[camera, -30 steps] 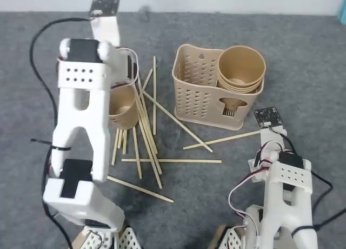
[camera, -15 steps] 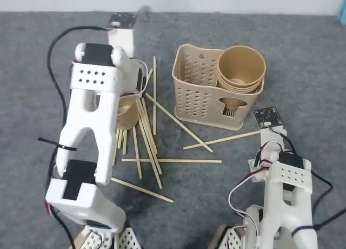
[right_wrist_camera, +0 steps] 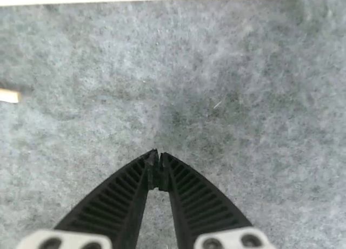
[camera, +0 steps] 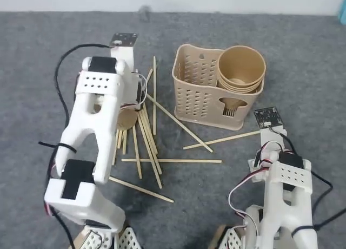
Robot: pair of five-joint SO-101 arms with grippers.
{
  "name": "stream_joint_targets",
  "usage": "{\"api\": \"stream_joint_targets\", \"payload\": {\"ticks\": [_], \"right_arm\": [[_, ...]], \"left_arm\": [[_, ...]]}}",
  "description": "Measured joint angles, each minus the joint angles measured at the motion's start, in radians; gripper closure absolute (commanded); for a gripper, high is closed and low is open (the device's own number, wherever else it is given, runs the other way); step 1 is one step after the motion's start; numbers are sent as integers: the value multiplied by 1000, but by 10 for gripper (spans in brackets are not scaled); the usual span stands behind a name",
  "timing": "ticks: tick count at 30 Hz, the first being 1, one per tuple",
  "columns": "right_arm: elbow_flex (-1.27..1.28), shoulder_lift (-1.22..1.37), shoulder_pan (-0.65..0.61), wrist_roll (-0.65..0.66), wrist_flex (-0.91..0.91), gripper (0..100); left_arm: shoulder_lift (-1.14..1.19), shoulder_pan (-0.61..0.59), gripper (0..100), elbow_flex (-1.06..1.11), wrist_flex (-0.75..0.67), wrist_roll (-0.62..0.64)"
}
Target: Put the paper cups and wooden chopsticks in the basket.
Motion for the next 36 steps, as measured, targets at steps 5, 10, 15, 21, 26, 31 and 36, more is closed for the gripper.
{"api": "stream_joint_targets", "payload": {"ticks": [5, 10, 15, 21, 26, 31, 36], "right_arm": [[0, 0, 0, 0, 0, 991], [0, 0, 0, 0, 0, 991], [0, 0, 0, 0, 0, 991], [0, 0, 0, 0, 0, 991], [0, 0, 0, 0, 0, 991], [0, 0, 0, 0, 0, 991], [0, 0, 0, 0, 0, 991]], "left_arm": [[0, 3, 987, -3, 6, 0], [0, 14, 987, -97, 86, -3], [0, 8, 987, -247, 175, 0], [-124, 12, 987, -310, 181, -8], [-322, 66, 987, -373, 181, -58], [-477, 190, 987, -451, 183, -61], [-506, 348, 987, -582, 183, -60]]}}
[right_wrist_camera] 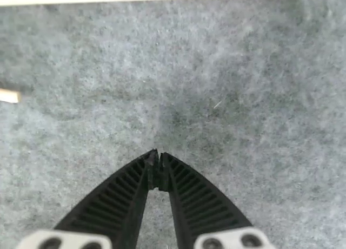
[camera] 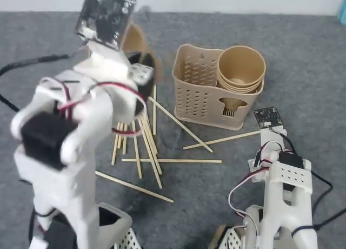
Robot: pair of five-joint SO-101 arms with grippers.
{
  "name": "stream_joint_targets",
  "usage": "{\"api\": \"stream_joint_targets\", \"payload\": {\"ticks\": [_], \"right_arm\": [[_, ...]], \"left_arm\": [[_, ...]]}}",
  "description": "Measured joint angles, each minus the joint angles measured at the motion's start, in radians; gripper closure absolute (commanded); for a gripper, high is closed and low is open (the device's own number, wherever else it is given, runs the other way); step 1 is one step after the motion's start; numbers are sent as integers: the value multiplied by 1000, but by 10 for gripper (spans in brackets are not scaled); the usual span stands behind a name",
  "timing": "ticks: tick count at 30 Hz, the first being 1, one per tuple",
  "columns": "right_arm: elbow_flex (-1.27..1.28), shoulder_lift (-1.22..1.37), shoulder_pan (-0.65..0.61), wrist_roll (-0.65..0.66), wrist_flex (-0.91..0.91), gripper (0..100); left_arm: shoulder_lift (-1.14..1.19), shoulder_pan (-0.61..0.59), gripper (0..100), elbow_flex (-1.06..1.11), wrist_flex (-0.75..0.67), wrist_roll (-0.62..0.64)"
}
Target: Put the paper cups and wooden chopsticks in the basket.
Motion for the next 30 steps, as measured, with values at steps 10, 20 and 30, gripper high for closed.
{"api": "stream_joint_targets", "payload": {"ticks": [10, 20, 30], "right_arm": [[0, 0, 0, 0, 0, 991], [0, 0, 0, 3, 0, 991], [0, 0, 0, 3, 0, 991]], "left_arm": [[54, 307, 987, -118, -164, -69], [382, 354, 987, -273, -227, -138], [671, 354, 987, -465, -227, -141]]}}
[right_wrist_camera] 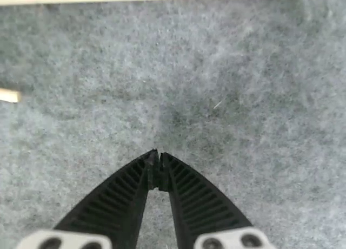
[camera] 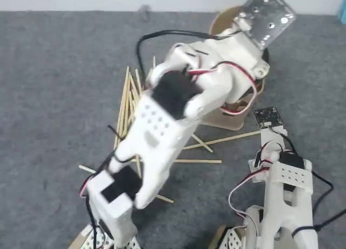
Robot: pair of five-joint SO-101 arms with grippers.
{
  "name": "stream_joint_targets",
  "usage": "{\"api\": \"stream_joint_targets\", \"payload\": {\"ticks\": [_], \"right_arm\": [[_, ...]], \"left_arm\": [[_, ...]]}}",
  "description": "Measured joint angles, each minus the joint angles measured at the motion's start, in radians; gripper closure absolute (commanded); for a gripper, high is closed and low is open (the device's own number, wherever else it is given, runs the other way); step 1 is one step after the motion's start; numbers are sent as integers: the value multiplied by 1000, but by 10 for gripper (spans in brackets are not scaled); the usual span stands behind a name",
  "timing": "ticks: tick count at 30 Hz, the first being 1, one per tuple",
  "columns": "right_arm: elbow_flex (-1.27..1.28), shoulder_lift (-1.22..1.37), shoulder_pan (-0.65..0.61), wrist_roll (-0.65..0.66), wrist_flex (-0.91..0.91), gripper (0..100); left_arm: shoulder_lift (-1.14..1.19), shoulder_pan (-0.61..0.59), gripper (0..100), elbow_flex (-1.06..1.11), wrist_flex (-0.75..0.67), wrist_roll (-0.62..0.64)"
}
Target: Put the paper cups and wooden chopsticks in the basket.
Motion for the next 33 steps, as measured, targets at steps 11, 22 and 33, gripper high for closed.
{"api": "stream_joint_targets", "payload": {"ticks": [11, 22, 33], "right_arm": [[0, 0, 0, 0, 0, 991], [0, 0, 0, 0, 0, 991], [0, 0, 0, 0, 0, 991]], "left_arm": [[95, 15, 983, -34, 68, 0], [95, 25, 814, -34, 141, -8], [3, -3, 919, -34, 60, 20]]}}
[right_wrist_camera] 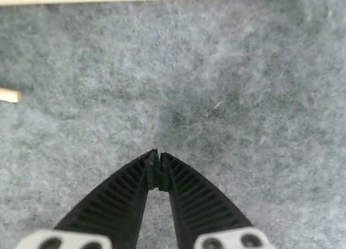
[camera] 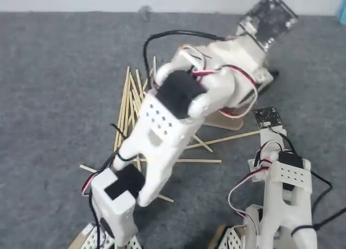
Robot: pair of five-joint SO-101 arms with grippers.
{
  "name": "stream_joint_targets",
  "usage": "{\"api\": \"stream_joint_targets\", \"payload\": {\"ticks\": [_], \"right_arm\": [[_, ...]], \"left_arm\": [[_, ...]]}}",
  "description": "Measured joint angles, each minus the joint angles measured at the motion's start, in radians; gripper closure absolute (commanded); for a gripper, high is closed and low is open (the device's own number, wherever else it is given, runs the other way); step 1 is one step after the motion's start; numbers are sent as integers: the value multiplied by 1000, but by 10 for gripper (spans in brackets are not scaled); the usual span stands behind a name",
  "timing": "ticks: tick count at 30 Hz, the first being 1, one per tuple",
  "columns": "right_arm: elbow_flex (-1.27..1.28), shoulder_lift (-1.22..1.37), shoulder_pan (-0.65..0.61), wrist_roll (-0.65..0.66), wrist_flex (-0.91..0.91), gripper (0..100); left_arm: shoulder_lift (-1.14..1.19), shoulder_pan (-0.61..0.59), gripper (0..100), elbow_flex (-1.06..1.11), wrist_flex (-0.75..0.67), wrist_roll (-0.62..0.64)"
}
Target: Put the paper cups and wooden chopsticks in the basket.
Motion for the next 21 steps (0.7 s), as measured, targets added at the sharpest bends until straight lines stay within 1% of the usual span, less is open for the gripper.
{"api": "stream_joint_targets", "payload": {"ticks": [4, 8, 10, 13, 15, 17, 21], "right_arm": [[0, 0, 0, 0, 0, 991], [0, 0, 0, 0, 0, 991], [0, 0, 0, 0, 0, 991], [0, 0, 0, 0, 0, 991], [0, 0, 0, 0, 0, 991], [0, 0, 0, 0, 0, 991], [0, 0, 0, 0, 0, 991]], "left_arm": [[-5, -35, 991, -2, -41, 0], [15, -63, 988, -5, -92, 14], [46, -74, 988, -6, -140, 69], [81, -83, 988, -6, -216, 196], [89, -83, 988, -6, -242, 270], [89, -81, 988, -6, -249, 301], [89, -77, 988, -6, -239, 307]]}}
